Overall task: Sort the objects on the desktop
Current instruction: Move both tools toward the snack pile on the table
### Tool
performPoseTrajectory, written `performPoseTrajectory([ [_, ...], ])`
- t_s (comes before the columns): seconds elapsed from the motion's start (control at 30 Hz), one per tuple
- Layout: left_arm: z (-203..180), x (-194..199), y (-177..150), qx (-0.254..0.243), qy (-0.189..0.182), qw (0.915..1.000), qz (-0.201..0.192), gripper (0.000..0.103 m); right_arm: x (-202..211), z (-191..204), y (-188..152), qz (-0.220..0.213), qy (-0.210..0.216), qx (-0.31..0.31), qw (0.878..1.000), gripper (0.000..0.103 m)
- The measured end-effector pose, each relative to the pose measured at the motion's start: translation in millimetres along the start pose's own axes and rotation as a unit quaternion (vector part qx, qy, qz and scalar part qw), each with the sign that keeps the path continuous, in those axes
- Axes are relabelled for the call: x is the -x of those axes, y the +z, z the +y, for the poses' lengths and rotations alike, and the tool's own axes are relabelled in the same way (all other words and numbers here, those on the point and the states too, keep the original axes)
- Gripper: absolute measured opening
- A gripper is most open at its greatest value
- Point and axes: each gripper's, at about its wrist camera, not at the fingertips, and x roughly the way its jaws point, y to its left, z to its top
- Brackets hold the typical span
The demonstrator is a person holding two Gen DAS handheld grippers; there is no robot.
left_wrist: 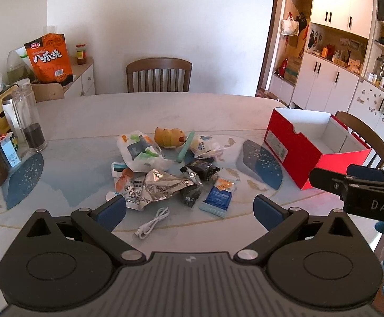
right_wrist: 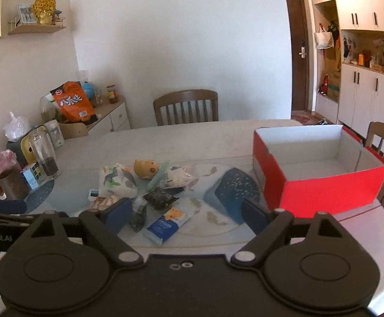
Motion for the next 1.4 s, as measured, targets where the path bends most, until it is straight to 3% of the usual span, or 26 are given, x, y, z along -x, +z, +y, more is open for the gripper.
performPoseTrajectory([
  [0.27,30.7,-21.7,-0.7,0.012,0.004,0.9997,0.020,0.103,-28.4,22.9,-6.8,0.031,-0.005,0.032,0.999,0.087],
  [0.47,43.6,-44.1,-9.9,-0.015,0.002,0.9994,0.030,0.102,-55.9,34.5,-12.9,0.053,-0.006,0.043,0.998,0.080],
  [0.97,54.2,-118.9,-34.2,-0.078,-0.030,0.9943,0.066,0.098,-138.0,51.8,-32.2,0.103,-0.038,0.073,0.991,0.080],
  [1.1,52.7,-137.6,-39.6,-0.098,-0.035,0.9909,0.085,0.087,-159.0,50.1,-34.9,0.119,-0.050,0.067,0.989,0.080],
  [1.33,55.7,-152.2,-44.6,-0.113,-0.030,0.9884,0.098,0.079,-183.1,48.0,-38.4,0.138,-0.059,0.055,0.987,0.080],
  [1.4,58.0,-153.9,-45.0,-0.112,-0.034,0.9877,0.104,0.070,-188.0,48.9,-38.6,0.141,-0.059,0.054,0.987,0.080],
])
